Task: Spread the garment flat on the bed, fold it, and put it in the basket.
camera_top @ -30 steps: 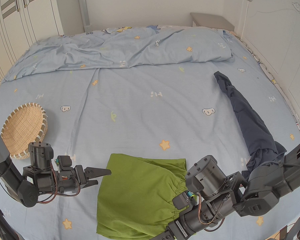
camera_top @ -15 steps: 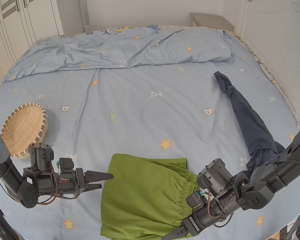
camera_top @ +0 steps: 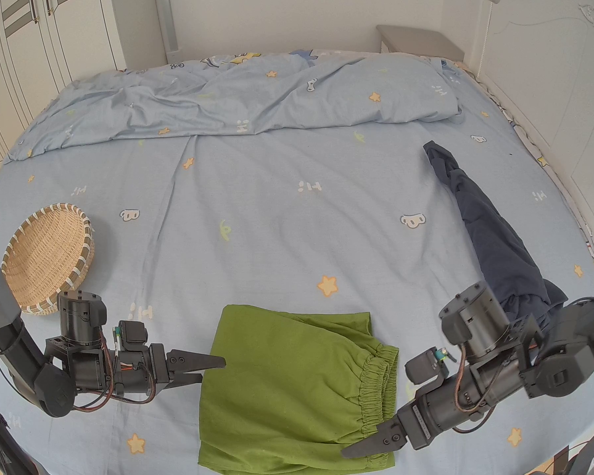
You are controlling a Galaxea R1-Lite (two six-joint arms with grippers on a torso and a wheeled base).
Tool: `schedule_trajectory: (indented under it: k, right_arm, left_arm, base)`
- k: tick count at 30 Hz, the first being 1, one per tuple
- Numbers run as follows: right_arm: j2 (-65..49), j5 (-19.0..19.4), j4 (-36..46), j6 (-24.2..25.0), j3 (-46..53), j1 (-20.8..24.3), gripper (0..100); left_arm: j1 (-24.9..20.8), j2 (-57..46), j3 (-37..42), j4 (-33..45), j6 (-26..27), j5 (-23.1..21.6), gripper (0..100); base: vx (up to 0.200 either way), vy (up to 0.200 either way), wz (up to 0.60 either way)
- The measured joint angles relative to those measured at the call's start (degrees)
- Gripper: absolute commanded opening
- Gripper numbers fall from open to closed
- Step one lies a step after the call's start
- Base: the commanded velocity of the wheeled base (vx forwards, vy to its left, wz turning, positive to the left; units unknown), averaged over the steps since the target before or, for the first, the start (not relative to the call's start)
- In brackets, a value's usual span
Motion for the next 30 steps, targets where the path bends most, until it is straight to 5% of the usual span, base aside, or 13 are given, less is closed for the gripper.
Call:
schedule_trajectory:
  k: [18, 30]
  right_arm:
    - [-17.5, -0.1, 6.3, 3.4, -12.7, -7.5, 100]
    - [-22.7, 0.3, 6.6, 3.3, -12.4, -8.8, 100]
  left_arm:
    - [-6.1, 1.2, 2.9, -0.2, 3.5, -0.4, 100]
    - [-9.1, 9.2, 0.2, -9.7, 3.5, 0.0, 100]
  base:
    - [0.000, 0.000, 0.00]
    - [0.000, 0.000, 0.00]
